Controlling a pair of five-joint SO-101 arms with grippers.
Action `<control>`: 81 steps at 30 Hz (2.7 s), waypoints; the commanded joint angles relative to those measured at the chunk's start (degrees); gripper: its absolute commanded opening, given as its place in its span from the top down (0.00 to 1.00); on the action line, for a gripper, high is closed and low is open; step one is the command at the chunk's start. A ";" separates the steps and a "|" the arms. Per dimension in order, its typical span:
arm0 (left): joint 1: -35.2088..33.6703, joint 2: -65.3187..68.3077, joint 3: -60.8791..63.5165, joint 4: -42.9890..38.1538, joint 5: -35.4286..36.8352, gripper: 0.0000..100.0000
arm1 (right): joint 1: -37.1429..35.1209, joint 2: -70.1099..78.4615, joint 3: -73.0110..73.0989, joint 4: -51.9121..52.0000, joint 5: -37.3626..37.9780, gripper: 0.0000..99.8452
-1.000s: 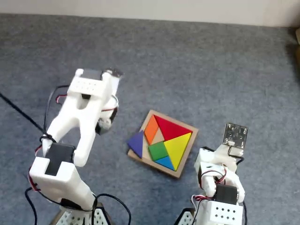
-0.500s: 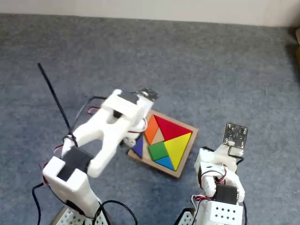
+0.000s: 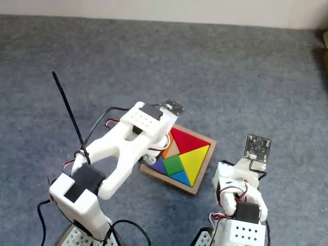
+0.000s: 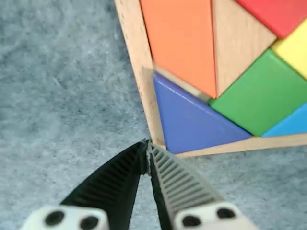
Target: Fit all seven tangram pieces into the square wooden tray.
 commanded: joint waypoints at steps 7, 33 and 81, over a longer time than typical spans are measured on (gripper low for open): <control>6.64 -1.98 -0.40 -1.93 0.79 0.98 | 0.66 -0.48 5.67 0.31 -0.09 1.00; 9.01 7.34 -6.29 -5.71 4.75 0.99 | 0.66 -0.48 5.67 0.31 -0.09 1.00; -36.62 -75.12 55.25 -31.30 -0.26 0.99 | 0.40 -0.66 5.67 -0.13 0.00 1.00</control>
